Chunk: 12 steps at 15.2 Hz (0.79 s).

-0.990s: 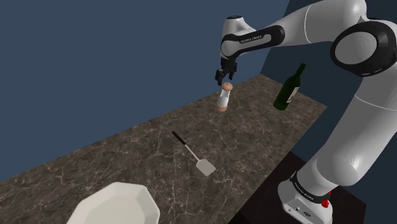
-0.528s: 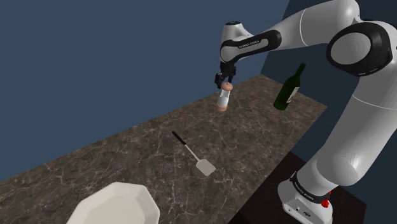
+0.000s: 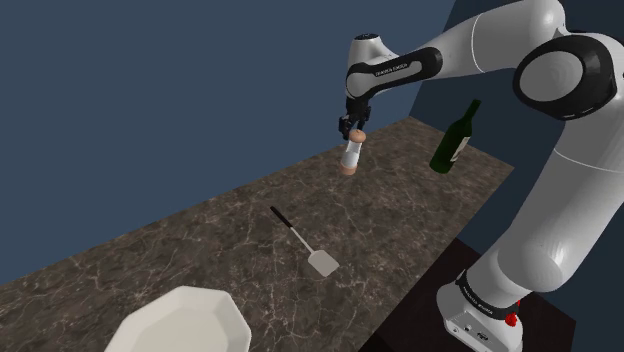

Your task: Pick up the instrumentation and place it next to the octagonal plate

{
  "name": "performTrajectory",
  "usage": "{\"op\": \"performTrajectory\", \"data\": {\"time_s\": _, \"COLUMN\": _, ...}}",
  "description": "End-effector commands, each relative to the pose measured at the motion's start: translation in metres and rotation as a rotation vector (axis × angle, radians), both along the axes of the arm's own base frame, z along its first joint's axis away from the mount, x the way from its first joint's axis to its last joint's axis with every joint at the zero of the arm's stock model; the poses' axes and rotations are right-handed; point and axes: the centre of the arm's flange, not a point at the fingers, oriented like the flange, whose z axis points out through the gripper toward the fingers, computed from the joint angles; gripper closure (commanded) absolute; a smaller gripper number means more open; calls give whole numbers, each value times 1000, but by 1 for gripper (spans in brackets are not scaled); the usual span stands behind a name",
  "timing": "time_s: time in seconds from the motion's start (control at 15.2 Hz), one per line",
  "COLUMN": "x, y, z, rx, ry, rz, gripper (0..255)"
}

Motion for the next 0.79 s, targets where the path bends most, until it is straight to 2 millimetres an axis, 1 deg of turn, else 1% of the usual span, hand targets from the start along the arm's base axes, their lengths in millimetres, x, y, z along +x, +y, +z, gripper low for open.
{"op": "performTrajectory", "data": {"time_s": 0.0, "x": 0, "y": 0, "z": 0, "rx": 0, "ry": 0, "rz": 0, "gripper": 255}}
{"op": "performTrajectory", "data": {"time_s": 0.33, "x": 0, "y": 0, "z": 0, "rx": 0, "ry": 0, "rz": 0, "gripper": 255}}
{"op": "performTrajectory", "data": {"time_s": 0.73, "x": 0, "y": 0, "z": 32, "rx": 0, "ry": 0, "rz": 0, "gripper": 255}}
